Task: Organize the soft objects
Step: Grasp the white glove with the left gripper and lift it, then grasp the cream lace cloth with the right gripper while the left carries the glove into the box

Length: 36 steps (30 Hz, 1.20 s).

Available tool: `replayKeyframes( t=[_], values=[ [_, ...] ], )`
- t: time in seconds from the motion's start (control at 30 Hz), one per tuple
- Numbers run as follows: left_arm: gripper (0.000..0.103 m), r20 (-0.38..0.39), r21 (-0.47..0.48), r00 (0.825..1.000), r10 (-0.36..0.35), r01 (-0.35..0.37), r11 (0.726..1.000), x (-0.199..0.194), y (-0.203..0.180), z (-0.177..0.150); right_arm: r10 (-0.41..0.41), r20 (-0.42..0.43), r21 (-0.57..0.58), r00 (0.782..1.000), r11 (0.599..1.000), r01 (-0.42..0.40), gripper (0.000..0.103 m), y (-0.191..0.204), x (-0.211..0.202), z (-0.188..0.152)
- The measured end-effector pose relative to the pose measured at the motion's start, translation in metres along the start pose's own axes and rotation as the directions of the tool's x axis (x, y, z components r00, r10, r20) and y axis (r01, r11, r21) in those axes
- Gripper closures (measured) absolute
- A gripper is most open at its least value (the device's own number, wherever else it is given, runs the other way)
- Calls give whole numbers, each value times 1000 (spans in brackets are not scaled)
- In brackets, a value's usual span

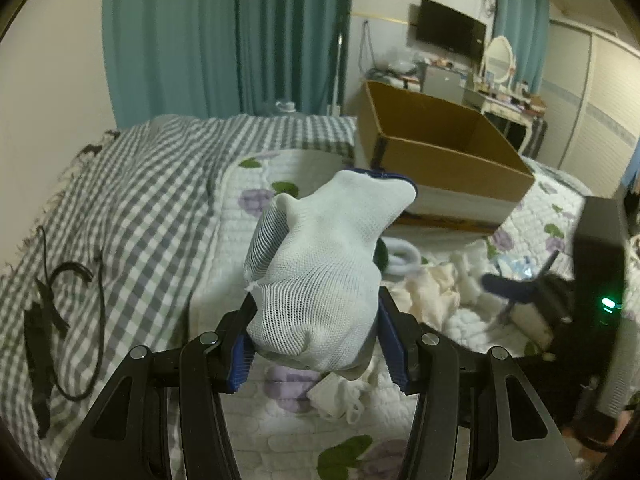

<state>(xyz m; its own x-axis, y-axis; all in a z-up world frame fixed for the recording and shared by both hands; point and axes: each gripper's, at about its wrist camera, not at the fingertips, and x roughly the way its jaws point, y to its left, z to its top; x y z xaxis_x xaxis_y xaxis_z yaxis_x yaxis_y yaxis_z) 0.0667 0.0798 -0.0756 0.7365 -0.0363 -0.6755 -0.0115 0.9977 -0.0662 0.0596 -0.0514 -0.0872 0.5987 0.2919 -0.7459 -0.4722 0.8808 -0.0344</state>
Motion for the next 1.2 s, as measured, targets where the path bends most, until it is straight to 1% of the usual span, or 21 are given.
replayKeyframes(
  t=[0.1, 0.17, 0.27, 0.33, 0.37, 0.4, 0.43, 0.5, 0.57, 0.67, 0.8, 0.87, 0.9, 0.97, 1.03, 1.13, 1.2],
  values=[
    [50, -4, -12, 1000, -2, 2, 1000, 3, 5, 0, 9, -1, 17, 1000, 1000, -9, 18, 3, 17, 10],
    [50, -7, -19, 1000, -3, 3, 1000, 5, 7, 0, 5, -15, 12, 1000, 1000, -5, 20, 5, 29, 14],
    [50, -12, -29, 1000, -10, 9, 1000, 7, 9, -1, -4, -56, 0, 998, 1000, 4, 33, 6, 52, 17],
    [50, -9, -38, 1000, -9, 8, 999, 7, 10, -1, 13, -73, 15, 997, 1000, -11, 46, 6, 62, 15],
    [50, -8, -42, 1000, -8, 7, 999, 7, 11, -1, 14, -72, 20, 997, 1000, -13, 51, 5, 64, 14],
    [50, -5, -46, 1000, -7, 7, 999, 6, 12, -1, 16, -69, 20, 998, 1000, -15, 66, 5, 63, 14],
    [50, -2, -48, 1000, -7, 7, 999, 5, 12, -1, 18, -66, 18, 998, 1000, -17, 73, 5, 62, 14],
    [50, 5, -45, 1000, -1, 2, 999, 3, 10, -1, 35, -53, 20, 998, 999, -34, 77, 4, 57, 13],
    [50, 16, -38, 1000, 4, -3, 999, -1, 6, -2, 61, -29, 42, 998, 997, -60, 78, -6, 42, 5],
    [50, 33, -17, 999, 12, -11, 1000, -9, -3, -4, 71, 26, 55, 997, 996, -73, 78, -14, 11, 1],
    [50, 59, 10, 998, -4, 3, 1000, -22, -17, 1, 85, 106, 98, 991, 991, -96, 78, -32, -29, 8],
    [50, 74, 28, 997, -26, 24, 999, -31, -25, 6, 86, 162, 124, 983, 987, -107, 78, -42, -49, 18],
    [50, 79, 39, 996, -41, 38, 998, -35, -30, 12, 74, 204, 144, 976, 984, -105, 78, -52, -63, 27],
    [50, 91, 63, 994, -59, 53, 997, -41, -39, 24, 66, 257, 166, 964, 980, -111, 78, -65, -83, 41],
    [50, 107, 90, 992, -63, 54, 995, -46, -51, 40, 55, 283, 164, 957, 981, -105, 78, -79, -100, 59],
    [50, 144, 129, 987, -76, 57, 990, -48, -70, 70, -9, 298, 118, 955, 993, -27, 78, -88, -117, 93],
    [50, 170, 146, 981, -92, 67, 987, -42, -82, 92, -15, 304, 110, 953, 994, -19, 78, -101, -120, 112]
  ],
)
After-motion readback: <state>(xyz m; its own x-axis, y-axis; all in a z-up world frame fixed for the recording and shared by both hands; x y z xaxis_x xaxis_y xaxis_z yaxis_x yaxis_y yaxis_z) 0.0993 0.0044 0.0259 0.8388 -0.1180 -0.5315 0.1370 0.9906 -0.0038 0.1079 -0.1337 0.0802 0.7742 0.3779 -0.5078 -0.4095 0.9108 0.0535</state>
